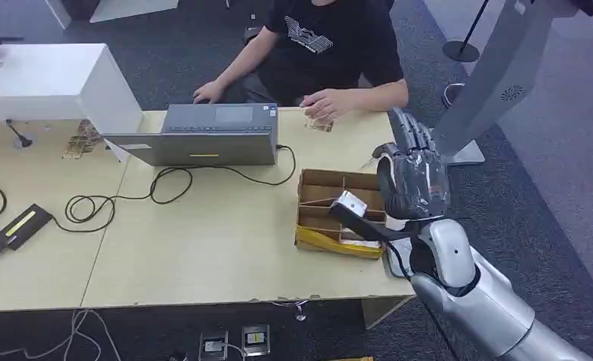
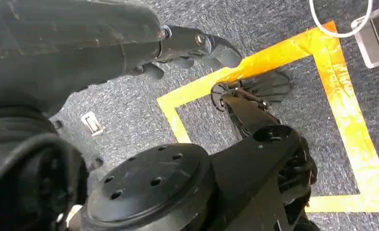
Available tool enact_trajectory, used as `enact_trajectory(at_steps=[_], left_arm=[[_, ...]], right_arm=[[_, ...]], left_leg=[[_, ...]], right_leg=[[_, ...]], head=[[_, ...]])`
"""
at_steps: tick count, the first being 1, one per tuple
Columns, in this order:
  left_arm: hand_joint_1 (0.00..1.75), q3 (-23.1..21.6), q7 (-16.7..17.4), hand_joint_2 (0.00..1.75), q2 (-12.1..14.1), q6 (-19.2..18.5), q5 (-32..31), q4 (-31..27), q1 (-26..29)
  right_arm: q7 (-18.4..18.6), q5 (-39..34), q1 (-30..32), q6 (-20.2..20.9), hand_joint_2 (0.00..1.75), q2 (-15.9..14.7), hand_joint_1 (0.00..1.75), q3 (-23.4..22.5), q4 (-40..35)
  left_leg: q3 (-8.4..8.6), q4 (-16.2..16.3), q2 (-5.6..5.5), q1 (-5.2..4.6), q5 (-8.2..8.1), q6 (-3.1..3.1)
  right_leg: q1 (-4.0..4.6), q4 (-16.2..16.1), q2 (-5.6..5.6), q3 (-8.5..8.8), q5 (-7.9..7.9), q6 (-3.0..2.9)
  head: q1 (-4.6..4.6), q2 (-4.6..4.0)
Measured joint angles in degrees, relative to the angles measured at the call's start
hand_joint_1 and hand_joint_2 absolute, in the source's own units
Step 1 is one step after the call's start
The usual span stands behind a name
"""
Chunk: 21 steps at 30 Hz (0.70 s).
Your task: Pass the card to the sensor for recognition and then transmit it.
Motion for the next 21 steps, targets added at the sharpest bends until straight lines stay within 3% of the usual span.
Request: enact_trajectory(at_steps=[11,21], left_arm=[[0.0,-2.01,0.76,0.0,-0.28,0.0,-0.7,0.0,-0.94],[0.0,-3.85,1.86,0.0,-0.92,0.0,-1.66,0.0,-1.26]], right_arm=[[-0.24,-2.45,-1.1,4.5,1.75,1.59,1.75,-0.76,0.53],[-0.31,-3.54,-1.13,5.97,1.75,2.82,1.75,-1.53,4.96]], left_leg=[[-0.02,0.0,-0.02,0.0,0.0,0.0],[-0.02,0.0,-0.02,0.0,0.0,0.0]], right_leg=[[0.0,0.0,-0.02,0.0,0.0,0.0],[0.0,0.0,-0.02,0.0,0.0,0.0]], head=[[0.04,0.0],[0.02,0.0]])
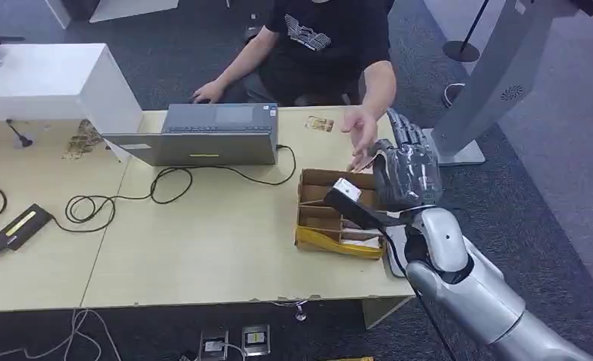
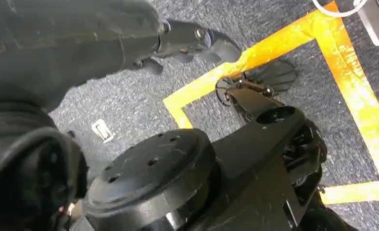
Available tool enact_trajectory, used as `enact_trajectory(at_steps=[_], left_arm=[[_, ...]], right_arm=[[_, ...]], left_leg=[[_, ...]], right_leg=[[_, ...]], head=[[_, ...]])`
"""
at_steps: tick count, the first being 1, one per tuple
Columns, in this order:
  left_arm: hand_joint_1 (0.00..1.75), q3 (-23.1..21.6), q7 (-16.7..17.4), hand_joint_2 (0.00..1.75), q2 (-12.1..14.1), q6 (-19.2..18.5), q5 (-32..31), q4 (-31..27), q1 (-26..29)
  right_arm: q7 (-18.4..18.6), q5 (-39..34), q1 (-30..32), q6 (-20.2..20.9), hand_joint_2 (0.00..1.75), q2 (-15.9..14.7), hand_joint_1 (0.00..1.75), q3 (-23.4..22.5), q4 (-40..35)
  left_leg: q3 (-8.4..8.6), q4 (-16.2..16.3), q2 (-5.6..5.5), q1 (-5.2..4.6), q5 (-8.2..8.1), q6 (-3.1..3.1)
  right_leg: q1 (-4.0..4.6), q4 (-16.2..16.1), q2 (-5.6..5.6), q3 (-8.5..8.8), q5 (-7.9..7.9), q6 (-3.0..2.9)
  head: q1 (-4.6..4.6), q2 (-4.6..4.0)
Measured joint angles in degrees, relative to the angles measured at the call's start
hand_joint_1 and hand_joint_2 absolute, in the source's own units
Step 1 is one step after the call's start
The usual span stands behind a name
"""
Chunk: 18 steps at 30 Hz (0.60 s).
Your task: Pass the card to the sensor for recognition and then transmit it.
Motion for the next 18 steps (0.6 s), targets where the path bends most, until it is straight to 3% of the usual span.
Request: enact_trajectory(at_steps=[10,11,12,13,14,18], left_arm=[[0.0,-1.27,0.17,0.0,-0.44,0.0,0.44,0.02,0.01],[0.0,-1.25,0.17,0.0,-0.41,0.0,0.68,0.02,0.01],[0.0,-1.25,0.15,0.0,-0.41,0.0,0.92,0.02,0.01],[0.0,-1.22,0.0,0.0,-0.39,0.0,1.31,0.02,0.02],[0.0,-1.22,-0.52,0.0,-0.39,0.0,2.05,0.02,0.0],[0.0,-1.07,-2.25,0.0,-0.22,0.0,3.5,0.02,-0.06]], right_arm=[[0.5,-0.81,0.35,-0.02,1.75,0.13,1.75,-1.46,3.3],[0.5,-0.87,0.49,-0.07,1.75,0.11,1.36,-1.75,3.52],[0.59,-0.89,0.54,-0.09,1.75,0.09,0.0,-1.86,3.76],[0.59,-0.9,0.58,-0.13,1.75,0.04,0.0,-1.86,3.89],[0.57,-0.9,0.72,-0.2,0.0,-0.04,0.0,-1.9,4.08],[0.46,0.18,1.62,-1.75,0.0,-0.09,0.0,-2.51,4.63]], left_leg=[[0.0,0.0,-0.03,0.0,0.0,0.0],[-0.01,0.0,-0.03,0.0,0.0,0.0],[-0.01,0.0,-0.03,0.0,0.0,0.0],[-0.01,0.0,-0.01,0.0,0.0,0.0],[0.0,0.0,0.0,0.0,0.0,0.0],[0.0,0.0,0.01,0.0,0.0,0.0]], right_leg=[[0.0,0.0,0.0,-0.02,0.0,0.0],[0.0,0.0,0.0,-0.02,0.0,0.0],[0.0,0.0,0.0,-0.03,0.0,0.0],[0.0,0.0,0.0,-0.04,0.0,0.0],[0.0,0.0,0.01,-0.04,0.0,0.0],[0.0,0.0,0.01,-0.04,0.0,0.0]], head=[[-0.02,0.0],[0.0,0.0],[-0.02,0.0],[0.0,0.0],[-0.02,0.0],[-0.02,0.0]])
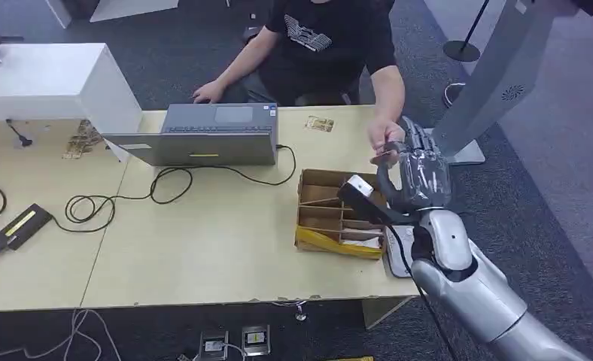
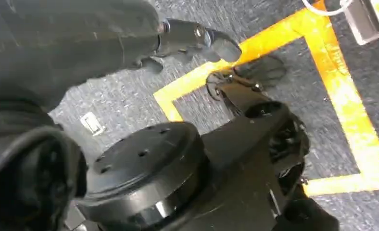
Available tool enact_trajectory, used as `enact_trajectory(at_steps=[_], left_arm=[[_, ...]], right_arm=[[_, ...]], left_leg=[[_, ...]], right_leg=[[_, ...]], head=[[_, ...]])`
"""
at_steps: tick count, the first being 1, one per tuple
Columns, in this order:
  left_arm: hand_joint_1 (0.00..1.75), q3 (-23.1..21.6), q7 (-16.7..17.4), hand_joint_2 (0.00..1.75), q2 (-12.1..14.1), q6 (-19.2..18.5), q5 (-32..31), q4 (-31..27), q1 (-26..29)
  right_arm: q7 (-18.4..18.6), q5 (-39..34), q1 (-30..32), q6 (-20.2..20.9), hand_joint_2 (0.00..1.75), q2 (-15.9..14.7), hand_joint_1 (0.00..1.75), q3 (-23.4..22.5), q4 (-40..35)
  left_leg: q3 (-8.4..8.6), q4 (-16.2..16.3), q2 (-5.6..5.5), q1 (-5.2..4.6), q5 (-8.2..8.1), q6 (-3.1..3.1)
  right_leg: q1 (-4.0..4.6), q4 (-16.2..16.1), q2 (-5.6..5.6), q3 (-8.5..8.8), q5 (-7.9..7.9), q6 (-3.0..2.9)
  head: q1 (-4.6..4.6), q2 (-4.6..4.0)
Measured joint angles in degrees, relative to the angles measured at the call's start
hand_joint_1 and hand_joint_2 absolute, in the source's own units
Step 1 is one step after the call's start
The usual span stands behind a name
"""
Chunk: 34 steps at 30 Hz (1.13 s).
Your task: Pass the card to the sensor for recognition and then transmit it.
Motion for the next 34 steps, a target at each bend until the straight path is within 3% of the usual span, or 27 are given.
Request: enact_trajectory(at_steps=[10,17,25,28,31,34], left_arm=[[0.0,0.02,-1.84,0.0,0.04,0.0,0.98,0.0,-0.63],[0.0,0.44,-5.38,0.0,0.2,0.0,4.02,0.0,-1.27],[0.0,0.85,-6.17,0.0,0.44,0.0,5.29,0.02,-1.53],[0.0,1.31,-6.19,0.0,0.79,0.0,5.9,0.02,-1.49],[0.0,1.69,-6.4,0.0,1.25,0.0,7.51,0.02,-0.83],[0.0,1.97,-7.87,0.0,2.01,0.0,10.15,0.13,0.02]], right_arm=[[-1.38,0.15,0.15,0.05,0.0,-0.02,0.0,-0.24,1.2],[-1.33,-2.03,0.28,-1.31,0.0,-0.31,0.0,-0.85,1.48],[-1.01,-8.9,3.71,-5.07,0.0,-3.72,0.0,-4.13,3.69],[-1.2,-14.56,4.52,-5.94,0.0,-5.24,0.0,-5.98,5.07],[-3.07,-29.72,6.69,-6.82,0.0,-9.23,0.0,-11.89,10.81],[-7.75,-41.68,7.37,-7.6,0.0,-11.39,0.0,-17.08,18.0]], left_leg=[[0.0,0.0,0.02,0.0,0.0,0.0],[0.0,0.0,0.0,0.0,0.0,0.0],[0.02,0.01,0.04,-0.03,-0.01,0.01],[0.07,0.03,0.02,-0.01,-0.02,0.0],[-0.13,0.04,-0.62,-0.03,0.01,0.02],[-0.12,0.04,-0.34,-0.04,-0.01,0.02]], right_leg=[[0.0,0.0,0.0,0.01,0.0,0.0],[0.0,0.0,0.0,-0.01,0.0,0.0],[-0.03,-0.02,0.09,-0.05,0.0,0.0],[-0.01,-0.05,0.06,-0.03,0.0,0.0],[-0.04,-0.05,-0.59,0.09,-0.08,0.0],[-0.06,-0.08,-0.28,-0.04,-0.06,0.0]], head=[[0.02,0.0],[0.0,0.0],[0.02,0.0],[0.0,0.0],[0.04,0.0],[-0.02,0.0]])
